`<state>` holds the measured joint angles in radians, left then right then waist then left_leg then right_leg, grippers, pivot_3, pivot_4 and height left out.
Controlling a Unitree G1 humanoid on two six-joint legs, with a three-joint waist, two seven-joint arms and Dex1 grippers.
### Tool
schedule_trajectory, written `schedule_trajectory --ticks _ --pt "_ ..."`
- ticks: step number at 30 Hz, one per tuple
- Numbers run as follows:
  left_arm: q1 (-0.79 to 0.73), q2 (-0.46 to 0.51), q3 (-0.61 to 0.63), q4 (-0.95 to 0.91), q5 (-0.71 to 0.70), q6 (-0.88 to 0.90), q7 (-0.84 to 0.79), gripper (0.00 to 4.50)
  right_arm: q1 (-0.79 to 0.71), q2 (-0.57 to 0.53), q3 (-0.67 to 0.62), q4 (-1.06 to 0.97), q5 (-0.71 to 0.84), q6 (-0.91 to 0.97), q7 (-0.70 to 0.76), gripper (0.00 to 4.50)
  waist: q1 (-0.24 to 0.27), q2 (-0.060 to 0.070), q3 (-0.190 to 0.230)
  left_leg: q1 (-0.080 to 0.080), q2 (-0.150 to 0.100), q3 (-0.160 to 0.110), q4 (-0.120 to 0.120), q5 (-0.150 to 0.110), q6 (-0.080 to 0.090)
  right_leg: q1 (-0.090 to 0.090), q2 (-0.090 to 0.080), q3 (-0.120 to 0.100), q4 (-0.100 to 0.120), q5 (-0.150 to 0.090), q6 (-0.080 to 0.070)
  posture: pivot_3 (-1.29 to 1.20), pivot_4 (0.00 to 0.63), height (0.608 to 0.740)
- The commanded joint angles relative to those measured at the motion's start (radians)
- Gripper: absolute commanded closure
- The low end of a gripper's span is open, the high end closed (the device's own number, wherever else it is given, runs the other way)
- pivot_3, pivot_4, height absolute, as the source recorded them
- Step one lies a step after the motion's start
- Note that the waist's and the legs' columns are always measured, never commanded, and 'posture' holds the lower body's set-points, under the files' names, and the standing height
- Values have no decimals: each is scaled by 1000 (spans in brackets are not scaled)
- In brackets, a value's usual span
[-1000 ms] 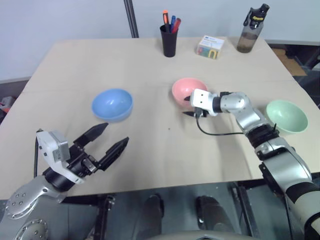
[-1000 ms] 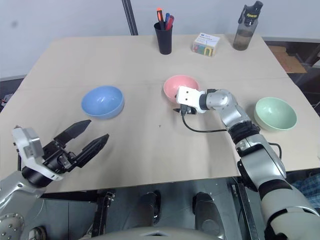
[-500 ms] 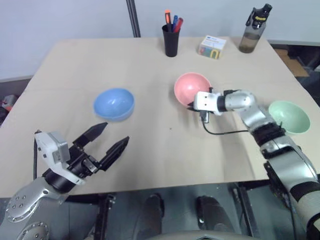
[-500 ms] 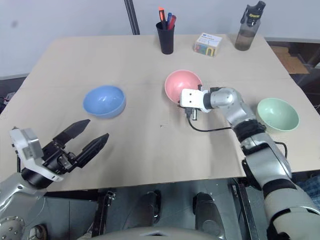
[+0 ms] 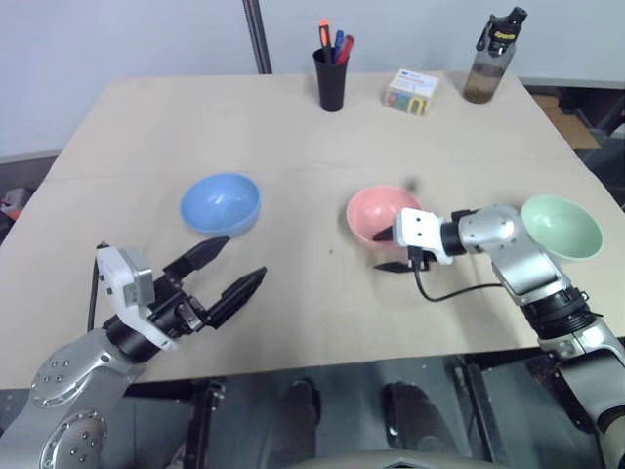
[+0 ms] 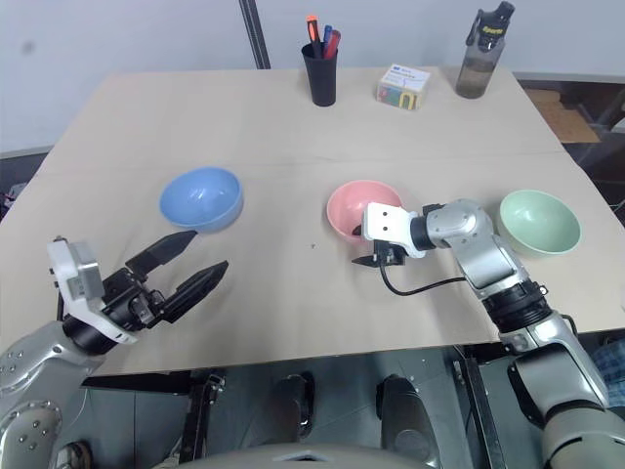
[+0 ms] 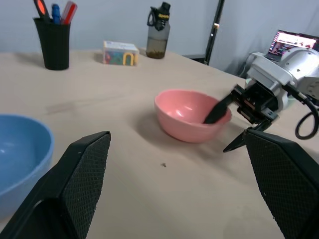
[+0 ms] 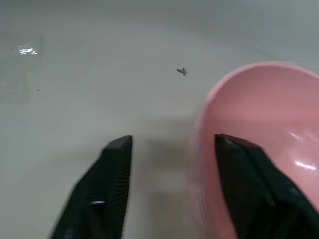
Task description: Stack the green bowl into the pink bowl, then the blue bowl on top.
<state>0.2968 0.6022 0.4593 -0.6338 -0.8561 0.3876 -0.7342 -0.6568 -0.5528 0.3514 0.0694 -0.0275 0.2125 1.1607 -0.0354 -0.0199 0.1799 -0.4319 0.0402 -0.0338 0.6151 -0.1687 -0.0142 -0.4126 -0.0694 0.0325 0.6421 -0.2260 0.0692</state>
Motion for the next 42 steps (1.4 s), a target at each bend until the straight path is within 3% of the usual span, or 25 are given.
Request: schedule_trajectory --ticks 1,3,8,13,16,23,34,42 --pt "-39 31 -13 23 -19 1 -50 0 27 -13 -79 -83 -22 -29 -119 344 2 0 0 0 0 0 0 0 0 0 0 0 0 0 0 0 150 740" --pt "-61 51 -23 46 -18 1 -90 0 64 -30 -117 -152 13 28 -129 64 5 0 0 0 0 0 0 0 0 0 0 0 0 0 0 0 150 740" --pt "-106 161 -109 96 27 -19 -304 0 225 -131 -342 -456 207 316 -135 64 21 1 0 -1 0 0 0 0 0 -1 0 0 -1 0 0 0 150 740" --pt "-198 194 -142 112 -36 26 -383 0 345 -218 -500 -509 164 440 -278 64 23 0 0 0 0 1 0 0 -1 -1 -1 0 -1 -2 3 0 150 740" --pt "-264 207 -160 123 -61 54 -402 0 380 -249 -495 -426 77 426 -380 64 22 0 0 0 0 1 0 0 -1 -1 -1 0 -1 -2 4 0 150 740" --pt "-332 216 -174 138 -60 81 -418 0 316 -161 -454 -216 -24 443 -616 64 16 1 1 -1 0 1 0 0 0 -1 0 1 -1 -1 1 0 150 740" --pt "-335 229 -169 91 -70 102 -402 0 315 -155 -469 -203 -23 497 -690 64 20 1 1 -1 0 1 0 0 0 -1 0 1 -1 -2 4 0 150 740" --pt "-337 215 -171 100 -56 96 -383 0 355 -113 -523 -370 -24 544 -775 64 21 1 1 -1 0 1 0 0 0 -1 0 1 -1 -2 4 0 150 740"
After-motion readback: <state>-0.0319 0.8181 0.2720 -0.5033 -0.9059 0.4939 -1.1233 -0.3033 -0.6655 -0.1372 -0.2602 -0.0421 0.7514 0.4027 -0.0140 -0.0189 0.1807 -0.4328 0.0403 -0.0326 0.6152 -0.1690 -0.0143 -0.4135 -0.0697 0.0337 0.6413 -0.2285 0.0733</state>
